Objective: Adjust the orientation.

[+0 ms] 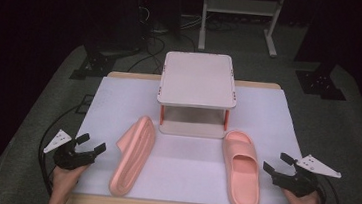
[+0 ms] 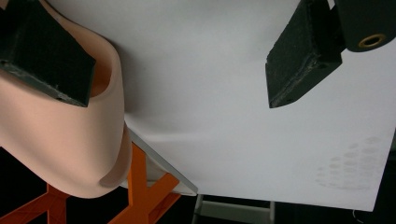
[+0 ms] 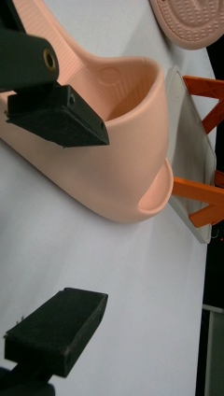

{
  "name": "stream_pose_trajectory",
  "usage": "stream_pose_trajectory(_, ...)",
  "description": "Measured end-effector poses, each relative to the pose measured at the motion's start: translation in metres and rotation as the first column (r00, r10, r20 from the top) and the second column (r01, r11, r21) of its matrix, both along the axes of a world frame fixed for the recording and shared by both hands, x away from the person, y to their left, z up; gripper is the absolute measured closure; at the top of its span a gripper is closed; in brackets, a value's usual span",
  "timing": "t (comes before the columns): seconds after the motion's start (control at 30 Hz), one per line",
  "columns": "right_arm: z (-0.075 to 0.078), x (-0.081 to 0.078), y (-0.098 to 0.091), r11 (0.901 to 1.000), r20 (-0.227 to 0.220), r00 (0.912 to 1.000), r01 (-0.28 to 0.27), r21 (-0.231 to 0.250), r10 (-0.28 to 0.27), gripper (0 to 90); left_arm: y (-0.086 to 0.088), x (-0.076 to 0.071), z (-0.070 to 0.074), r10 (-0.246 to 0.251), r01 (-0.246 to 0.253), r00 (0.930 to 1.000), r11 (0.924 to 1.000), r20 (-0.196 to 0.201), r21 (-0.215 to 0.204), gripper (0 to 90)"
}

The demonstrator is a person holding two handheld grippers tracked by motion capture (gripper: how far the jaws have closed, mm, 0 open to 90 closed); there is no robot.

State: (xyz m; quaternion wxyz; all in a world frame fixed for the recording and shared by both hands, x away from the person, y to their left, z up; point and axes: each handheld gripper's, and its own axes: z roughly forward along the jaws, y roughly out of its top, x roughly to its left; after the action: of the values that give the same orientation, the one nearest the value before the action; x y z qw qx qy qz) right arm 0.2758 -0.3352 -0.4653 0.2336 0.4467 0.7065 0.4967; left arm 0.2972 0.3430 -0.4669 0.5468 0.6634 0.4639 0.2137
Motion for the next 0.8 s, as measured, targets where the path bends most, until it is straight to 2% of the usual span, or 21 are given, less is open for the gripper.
stream_pose_trajectory(0.17,-0.001,0.0,-0.002,1.0,-0.007,1.0,0.003,0.0,-0.003,19.4,-0.003,0.002,-0.001,-0.006,0.006,1.0,0.9999,-0.008,0.014,7.9)
stream_pose_trajectory(0.43,0.0,-0.001,-0.003,1.0,0.012,0.9999,0.006,0.002,-0.006,19.4,-0.006,0.0,-0.002,-0.02,0.02,0.9997,0.9996,-0.013,0.02,7.9)
stream_pose_trajectory(0.53,0.001,0.0,-0.001,1.0,0.01,0.9999,0.001,-0.006,-0.001,19.3,-0.009,0.001,-0.002,-0.03,0.03,0.9994,0.9988,-0.021,0.038,8.0)
stream_pose_trajectory(0.7,0.002,0.0,0.002,1.0,0.017,0.9999,0.0,-0.006,0.0,19.4,-0.016,0.001,-0.002,-0.058,0.061,0.9974,0.9968,-0.042,0.052,8.7)
stream_pose_trajectory(0.73,0.003,0.001,0.004,1.0,0.015,0.9999,-0.001,-0.008,0.001,19.4,-0.019,0.0,-0.003,-0.074,0.077,0.9962,0.995,-0.046,0.064,12.4)
stream_pose_trajectory(0.8,0.003,0.001,0.004,0.9999,0.016,0.9999,-0.003,-0.01,0.003,19.3,-0.021,0.0,-0.002,-0.08,0.083,0.9955,0.994,-0.051,0.071,12.4)
